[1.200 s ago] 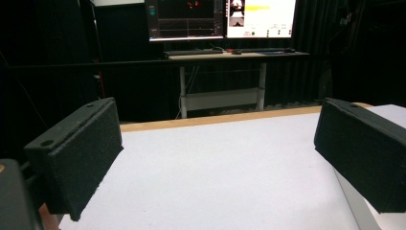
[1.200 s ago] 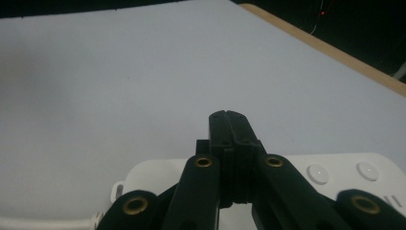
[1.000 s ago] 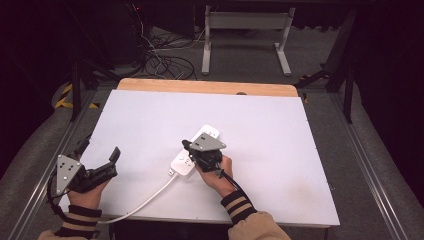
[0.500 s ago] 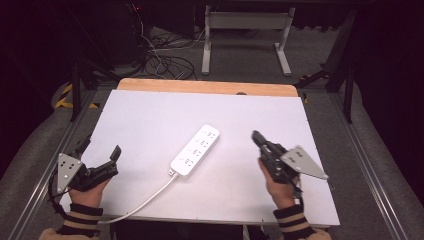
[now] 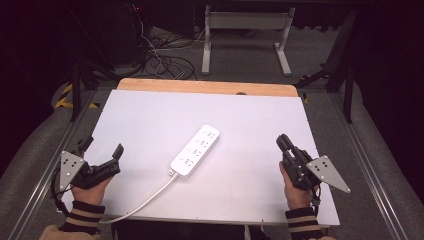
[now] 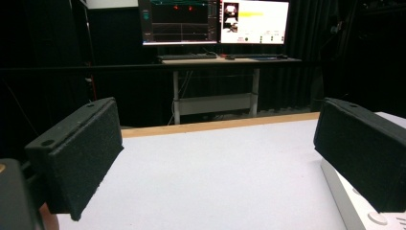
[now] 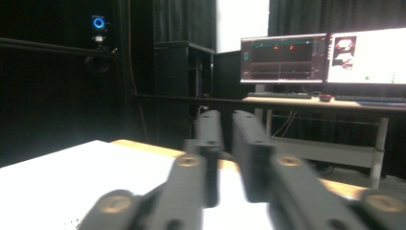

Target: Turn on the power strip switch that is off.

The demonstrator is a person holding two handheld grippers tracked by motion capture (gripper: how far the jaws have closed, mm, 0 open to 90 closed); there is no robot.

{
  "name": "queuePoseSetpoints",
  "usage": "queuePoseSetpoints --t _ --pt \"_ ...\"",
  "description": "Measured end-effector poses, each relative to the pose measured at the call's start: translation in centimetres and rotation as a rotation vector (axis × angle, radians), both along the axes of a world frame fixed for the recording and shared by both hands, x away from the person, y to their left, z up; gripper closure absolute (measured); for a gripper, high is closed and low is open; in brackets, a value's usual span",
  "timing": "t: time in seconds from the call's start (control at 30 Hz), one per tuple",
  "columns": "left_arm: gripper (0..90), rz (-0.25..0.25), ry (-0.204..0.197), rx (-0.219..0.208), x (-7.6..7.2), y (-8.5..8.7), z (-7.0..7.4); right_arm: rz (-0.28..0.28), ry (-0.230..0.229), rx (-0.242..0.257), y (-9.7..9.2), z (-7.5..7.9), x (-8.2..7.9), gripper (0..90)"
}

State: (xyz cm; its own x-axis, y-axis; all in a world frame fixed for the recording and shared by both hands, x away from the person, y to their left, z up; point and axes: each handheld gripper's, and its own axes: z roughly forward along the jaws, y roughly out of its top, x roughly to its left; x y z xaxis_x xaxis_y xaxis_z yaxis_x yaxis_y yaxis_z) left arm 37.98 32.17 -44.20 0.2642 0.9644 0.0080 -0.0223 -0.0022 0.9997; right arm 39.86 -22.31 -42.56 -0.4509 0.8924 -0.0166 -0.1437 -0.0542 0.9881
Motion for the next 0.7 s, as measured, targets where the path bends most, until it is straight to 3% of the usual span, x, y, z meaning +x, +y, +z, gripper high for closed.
queuePoseSetpoints --t 0.1,0.17,0.2,0.23,0.3,0.7 --pt "3.2 -0.003 0.001 0.002 0.0 0.0 0.0 -0.020 -0.001 0.013 -0.1 -0.1 0.0 53.9" --pt "3.2 -0.003 0.000 0.003 0.0 -0.1 0.0 -0.039 -0.008 0.023 -0.2 -0.3 0.3 25.5" --pt "3.2 -0.003 0.000 0.002 0.0 -0.1 0.0 -0.089 -0.003 0.025 -0.1 -0.4 0.5 13.0" --pt "2.9 -0.002 0.001 0.001 0.0 -0.1 0.0 -0.104 0.011 0.021 -0.1 -0.5 0.8 8.1" --pt "2.5 -0.002 0.000 -0.002 0.0 0.0 0.0 -0.076 0.040 0.026 -0.3 -0.6 1.0 5.9" --pt "2.3 0.000 0.000 0.002 -0.1 0.0 0.0 -0.102 0.019 0.019 -0.4 -0.7 1.0 4.6"
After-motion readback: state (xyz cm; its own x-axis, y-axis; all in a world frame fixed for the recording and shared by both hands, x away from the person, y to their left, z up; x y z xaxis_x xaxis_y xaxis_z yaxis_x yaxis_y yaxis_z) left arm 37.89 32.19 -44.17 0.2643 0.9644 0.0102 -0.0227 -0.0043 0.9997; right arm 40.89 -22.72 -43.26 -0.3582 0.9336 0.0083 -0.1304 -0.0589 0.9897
